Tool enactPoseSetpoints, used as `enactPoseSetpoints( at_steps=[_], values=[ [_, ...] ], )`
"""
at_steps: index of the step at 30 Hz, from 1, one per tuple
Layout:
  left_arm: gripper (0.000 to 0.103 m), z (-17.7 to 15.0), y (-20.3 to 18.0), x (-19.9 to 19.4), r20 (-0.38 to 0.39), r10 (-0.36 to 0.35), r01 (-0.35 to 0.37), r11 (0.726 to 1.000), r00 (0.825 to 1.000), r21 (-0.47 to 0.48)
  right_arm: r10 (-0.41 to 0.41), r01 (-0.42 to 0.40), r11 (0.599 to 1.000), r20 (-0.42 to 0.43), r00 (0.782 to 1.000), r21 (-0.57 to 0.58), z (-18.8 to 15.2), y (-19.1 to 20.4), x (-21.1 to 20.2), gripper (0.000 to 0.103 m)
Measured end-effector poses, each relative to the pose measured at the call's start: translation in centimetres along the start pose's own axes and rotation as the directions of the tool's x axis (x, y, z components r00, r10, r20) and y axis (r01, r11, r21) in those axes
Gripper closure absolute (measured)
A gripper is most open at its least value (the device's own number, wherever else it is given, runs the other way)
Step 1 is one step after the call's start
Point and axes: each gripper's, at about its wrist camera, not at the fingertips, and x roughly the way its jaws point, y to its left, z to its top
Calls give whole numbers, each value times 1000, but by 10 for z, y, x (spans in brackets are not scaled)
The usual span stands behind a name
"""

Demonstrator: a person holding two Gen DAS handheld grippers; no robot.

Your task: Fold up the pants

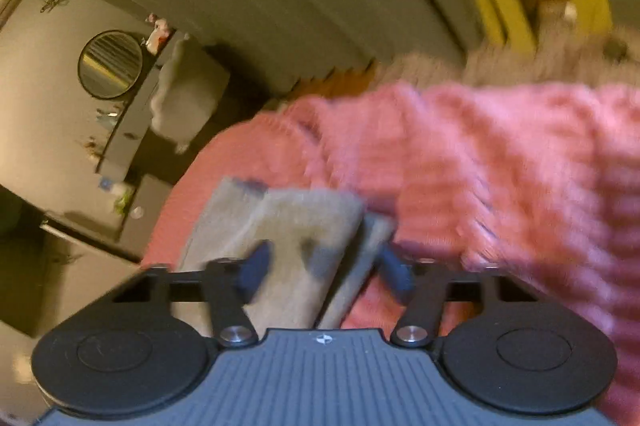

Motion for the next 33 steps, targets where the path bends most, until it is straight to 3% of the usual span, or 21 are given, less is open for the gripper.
enactPoseSetpoints(
  at_steps=[3, 7, 10, 14, 16, 23, 28, 33],
  values=[
    [7, -2, -4, 1, 3, 10, -10, 1000, 1000, 24, -18, 18, 1000, 9, 1000, -11, -7, -9, 6, 54],
    [6, 0, 2, 2, -11, -12, 11, 1000, 1000, -7, 92, -90, 991, -15, 996, 96, -15, -8, 14, 57],
    [6, -1, 2, 2, -11, -11, 11, 1000, 1000, -8, 72, -71, 995, -9, 997, 75, -16, -2, 16, 91],
    [6, -1, 1, 3, -7, -17, 17, 1000, 1000, 3, 113, -114, 991, 19, 993, 67, -16, 2, 19, 91],
    [6, -2, -1, 4, -9, -16, 16, 1000, 1000, 7, 97, -97, 992, 1, 995, 80, -19, -4, 29, 87],
    [5, -2, -1, 2, -9, -21, 21, 1000, 1000, 13, 190, -187, 942, 14, 982, 278, -17, -30, 43, 82],
    [5, -3, -3, 0, -12, -22, 22, 1000, 1000, 15, 193, -193, 961, 23, 981, 200, -17, -18, 40, 78],
    [5, -3, -3, -1, -10, -21, 21, 1000, 1000, 10, 121, -124, 976, 25, 992, 179, -21, -8, 39, 90]
  ],
)
